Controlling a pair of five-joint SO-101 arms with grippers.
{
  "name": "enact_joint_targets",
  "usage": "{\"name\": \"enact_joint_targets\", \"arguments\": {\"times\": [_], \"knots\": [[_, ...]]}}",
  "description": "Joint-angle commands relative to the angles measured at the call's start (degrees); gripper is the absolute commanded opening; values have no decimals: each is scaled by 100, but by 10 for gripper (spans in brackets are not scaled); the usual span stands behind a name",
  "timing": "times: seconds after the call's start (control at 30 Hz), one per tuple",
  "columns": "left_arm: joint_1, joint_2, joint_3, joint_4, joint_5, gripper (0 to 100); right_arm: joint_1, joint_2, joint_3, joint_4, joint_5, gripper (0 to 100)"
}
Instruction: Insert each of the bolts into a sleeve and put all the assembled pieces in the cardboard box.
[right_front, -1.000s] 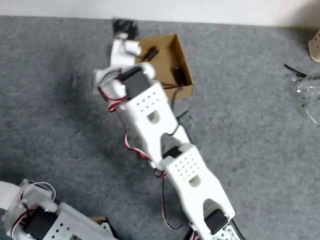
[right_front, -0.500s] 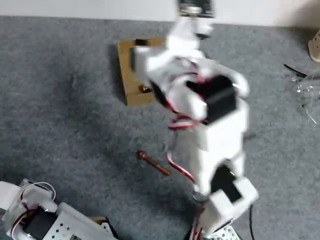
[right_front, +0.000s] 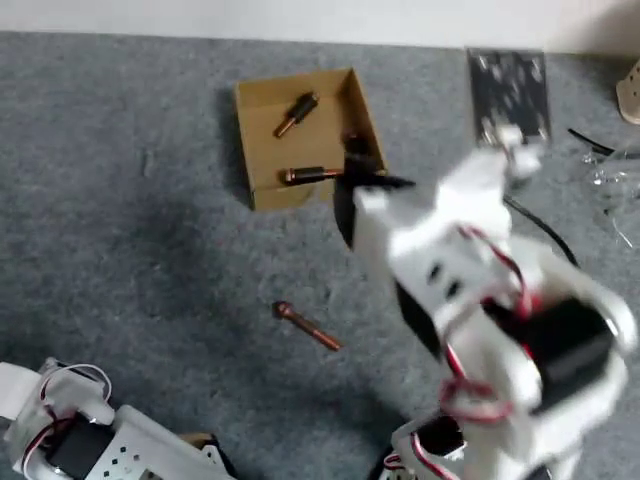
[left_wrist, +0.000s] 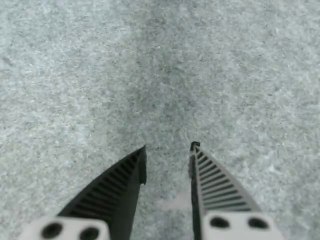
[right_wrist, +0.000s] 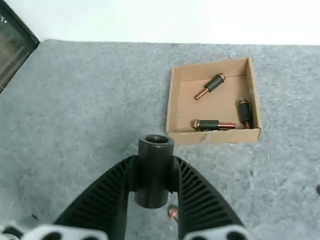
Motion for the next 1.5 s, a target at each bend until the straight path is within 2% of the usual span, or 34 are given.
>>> {"name": "enact_joint_targets", "arguments": {"times": [0.0,0.27,0.43,0.53,0.57,0.77,0.9,1.07,1.17,1.3,1.47], "knots": [[-4,-40,-22,9,26,140,110,-919,593,-92,149,4],[4,-40,426,-519,26,140,101,-2791,3196,-1112,809,4],[119,-13,233,-387,26,140,101,-4127,4787,-1745,941,4],[725,-4,-295,536,18,140,110,-4875,5367,-1912,949,4],[927,4,-391,615,18,140,110,-5077,5455,-1912,958,4],[1938,13,-1341,545,9,140,215,-5719,5851,-1815,1679,4],[2255,13,-2316,501,18,140,892,-5947,6387,-1982,1679,4],[3204,154,-3178,501,53,140,1455,-6255,7125,-2536,1714,4],[3653,971,-3697,527,53,139,1631,-6404,7512,-2800,1723,4],[4207,2993,-4708,589,62,139,1710,-6492,7899,-3046,1934,4],[5165,5437,-6123,1477,97,139,1710,-6492,8532,-3424,1908,4]]}}
